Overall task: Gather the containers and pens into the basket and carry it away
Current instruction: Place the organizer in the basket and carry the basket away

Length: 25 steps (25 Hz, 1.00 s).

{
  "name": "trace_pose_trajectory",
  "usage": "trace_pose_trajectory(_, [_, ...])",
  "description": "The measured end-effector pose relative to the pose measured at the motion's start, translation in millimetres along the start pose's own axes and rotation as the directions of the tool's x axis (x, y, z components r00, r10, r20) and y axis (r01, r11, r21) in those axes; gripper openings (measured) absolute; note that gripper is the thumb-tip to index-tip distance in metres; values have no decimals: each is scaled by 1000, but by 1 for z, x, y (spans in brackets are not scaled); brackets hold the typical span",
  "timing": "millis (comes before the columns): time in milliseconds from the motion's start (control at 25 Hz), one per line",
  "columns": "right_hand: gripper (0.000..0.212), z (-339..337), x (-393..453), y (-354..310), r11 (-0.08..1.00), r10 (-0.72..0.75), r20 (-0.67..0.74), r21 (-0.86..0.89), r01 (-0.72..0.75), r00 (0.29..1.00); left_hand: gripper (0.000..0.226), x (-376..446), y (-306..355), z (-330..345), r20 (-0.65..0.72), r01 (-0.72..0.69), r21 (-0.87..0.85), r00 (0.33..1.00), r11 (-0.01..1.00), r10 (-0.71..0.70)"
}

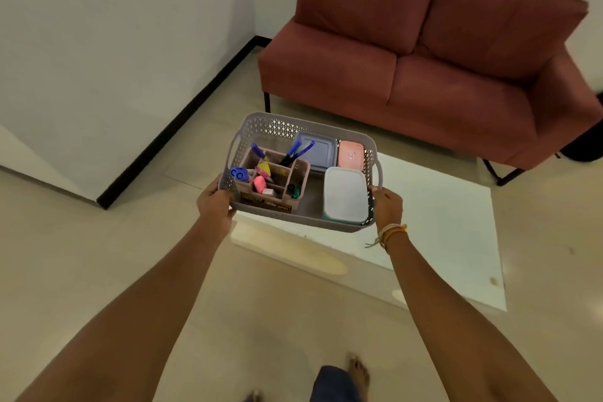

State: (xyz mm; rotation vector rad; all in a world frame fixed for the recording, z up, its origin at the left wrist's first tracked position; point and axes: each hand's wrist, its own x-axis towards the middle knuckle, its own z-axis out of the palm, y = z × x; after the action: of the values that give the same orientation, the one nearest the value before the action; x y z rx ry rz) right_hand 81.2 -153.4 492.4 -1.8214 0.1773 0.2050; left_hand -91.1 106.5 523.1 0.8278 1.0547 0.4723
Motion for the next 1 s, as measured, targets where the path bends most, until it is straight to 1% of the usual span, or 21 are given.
trace_pose_trajectory(80, [20, 0, -23, 3, 1000, 5, -23, -4, -5, 1000, 36, -10, 6, -19, 41, 36, 15, 999, 999, -36])
trace_pose_trajectory(200, [25, -9, -51, 13, 1000, 31, -54, 0, -31, 998, 39, -21, 10, -40, 106, 54, 59, 993, 997, -60])
trace_pose_trajectory(360, [24, -19, -81, 42, 999, 48, -69, -12, -49, 996, 45, -25, -17, -61, 65, 103, 97, 992, 990, -109])
trace_pose_trajectory(480, [26, -23, -97, 81, 994, 98, -63, -47, -101, 993, 48, -27, -51, -81, 14, 134, 107, 991, 985, -136])
trace_pose_trajectory(560, [27, -25, -107, 109, 987, 135, -44, -78, -139, 990, 43, -28, -72, -96, 12, 158, 113, 987, 981, -160])
trace_pose_trajectory(640, [22, -25, -117, 138, 980, 171, -40, -94, -175, 984, 43, -24, -95, -112, -4, 183, 126, 983, 975, -184])
trace_pose_trajectory(720, [15, -23, -125, 165, 973, 206, -46, -100, -210, 977, 48, -15, -118, -127, -29, 224, 137, 975, 965, -222])
trace_pose_trajectory(880, [22, -9, -130, 236, 952, 272, -9, -141, -270, 962, 54, 24, -173, -158, -70, 282, 178, 959, 943, -273])
trace_pose_trajectory(1000, [22, 8, -127, 293, 942, 303, -18, -145, -302, 953, 53, 60, -214, -180, -72, 302, 179, 953, 936, -294])
